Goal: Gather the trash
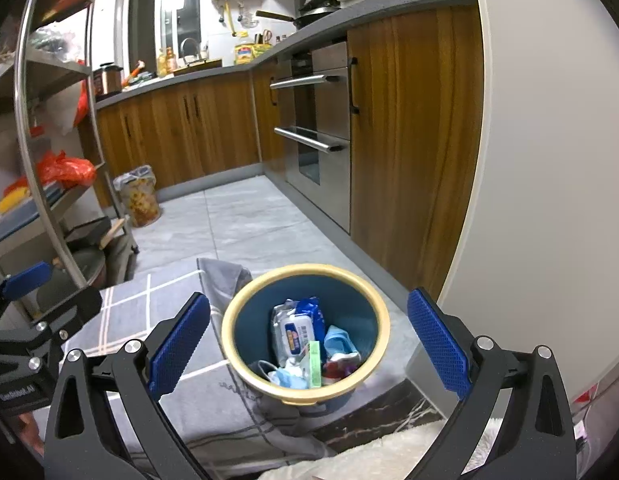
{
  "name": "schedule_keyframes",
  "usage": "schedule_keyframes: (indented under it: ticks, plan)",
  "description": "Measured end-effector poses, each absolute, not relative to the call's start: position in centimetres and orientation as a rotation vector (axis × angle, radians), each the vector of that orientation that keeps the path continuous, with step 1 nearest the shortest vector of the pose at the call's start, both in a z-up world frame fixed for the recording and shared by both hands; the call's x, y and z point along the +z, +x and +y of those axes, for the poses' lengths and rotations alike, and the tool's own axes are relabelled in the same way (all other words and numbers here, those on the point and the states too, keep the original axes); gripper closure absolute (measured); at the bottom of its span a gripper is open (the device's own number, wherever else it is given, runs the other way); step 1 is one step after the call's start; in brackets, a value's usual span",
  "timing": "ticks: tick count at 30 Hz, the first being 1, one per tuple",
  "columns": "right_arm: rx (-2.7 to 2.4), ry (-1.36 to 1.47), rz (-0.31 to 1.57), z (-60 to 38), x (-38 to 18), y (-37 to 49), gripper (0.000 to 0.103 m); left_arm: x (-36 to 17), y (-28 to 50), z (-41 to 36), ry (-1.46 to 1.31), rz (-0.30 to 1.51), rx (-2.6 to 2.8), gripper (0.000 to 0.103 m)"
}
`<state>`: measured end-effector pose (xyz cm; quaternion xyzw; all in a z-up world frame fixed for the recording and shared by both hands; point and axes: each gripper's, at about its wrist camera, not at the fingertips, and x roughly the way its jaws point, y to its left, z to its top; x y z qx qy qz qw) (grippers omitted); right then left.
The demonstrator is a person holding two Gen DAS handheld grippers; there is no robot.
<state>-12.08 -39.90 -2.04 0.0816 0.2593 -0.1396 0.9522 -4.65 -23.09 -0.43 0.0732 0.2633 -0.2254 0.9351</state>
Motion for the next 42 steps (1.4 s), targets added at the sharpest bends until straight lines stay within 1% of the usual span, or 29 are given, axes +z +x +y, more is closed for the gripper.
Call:
schedule_keyframes:
  ticks: [42]
  plan:
    - [-0.288, 0.164, 0.530, -40.12, -2.05, -12.30, 0.005, -0.51, -4.76, -23.14, 0.155, 0.555, -0.453, 0.006]
